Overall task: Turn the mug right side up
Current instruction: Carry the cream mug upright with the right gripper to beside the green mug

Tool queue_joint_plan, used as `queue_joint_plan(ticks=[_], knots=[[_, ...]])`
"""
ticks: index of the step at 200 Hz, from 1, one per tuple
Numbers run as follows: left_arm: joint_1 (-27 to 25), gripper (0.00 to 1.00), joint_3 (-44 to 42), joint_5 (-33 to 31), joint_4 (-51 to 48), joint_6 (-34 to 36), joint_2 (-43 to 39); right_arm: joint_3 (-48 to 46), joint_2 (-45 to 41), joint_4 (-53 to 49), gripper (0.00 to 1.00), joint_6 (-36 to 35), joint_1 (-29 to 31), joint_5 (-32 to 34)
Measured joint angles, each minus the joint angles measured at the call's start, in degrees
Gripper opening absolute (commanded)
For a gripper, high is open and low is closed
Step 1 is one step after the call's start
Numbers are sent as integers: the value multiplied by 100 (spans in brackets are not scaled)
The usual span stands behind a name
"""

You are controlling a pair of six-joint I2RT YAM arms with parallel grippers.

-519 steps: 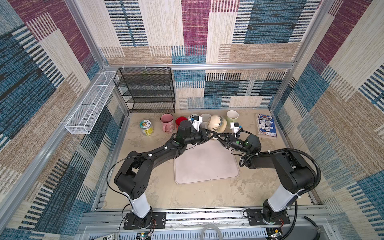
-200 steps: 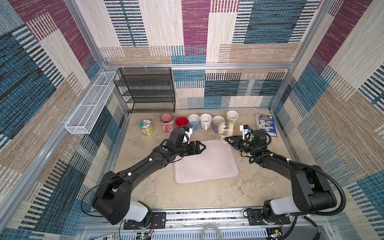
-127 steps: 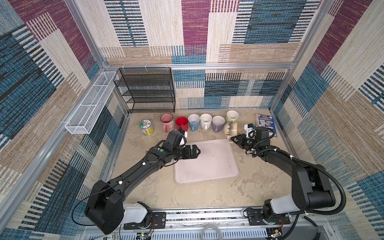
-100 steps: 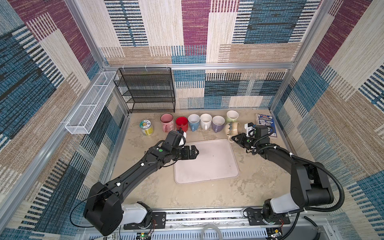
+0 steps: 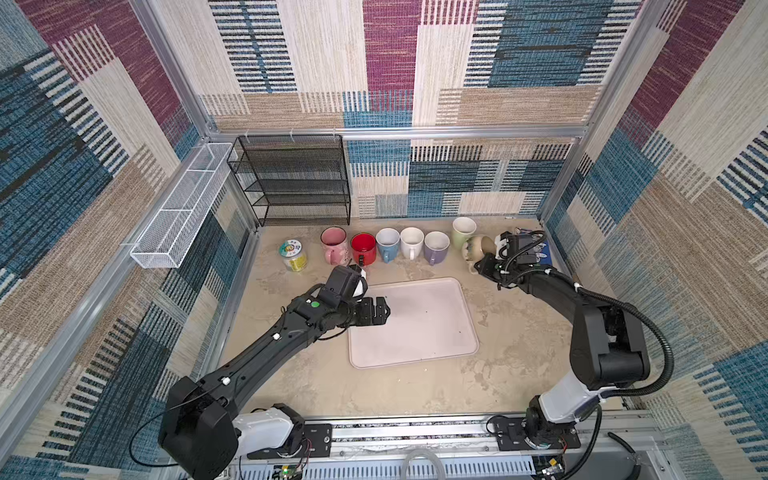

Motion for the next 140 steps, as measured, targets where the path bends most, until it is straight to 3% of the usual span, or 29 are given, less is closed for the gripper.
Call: queue_joint_plan(ticks=[102,140], knots=[[0,100,-107,15,-7,-2,-2,522,361,-758,0,-393,-348,643],[0,100,-116,26,-7,-2,-4,1106,721,-1069,0,-710,-387,1143]])
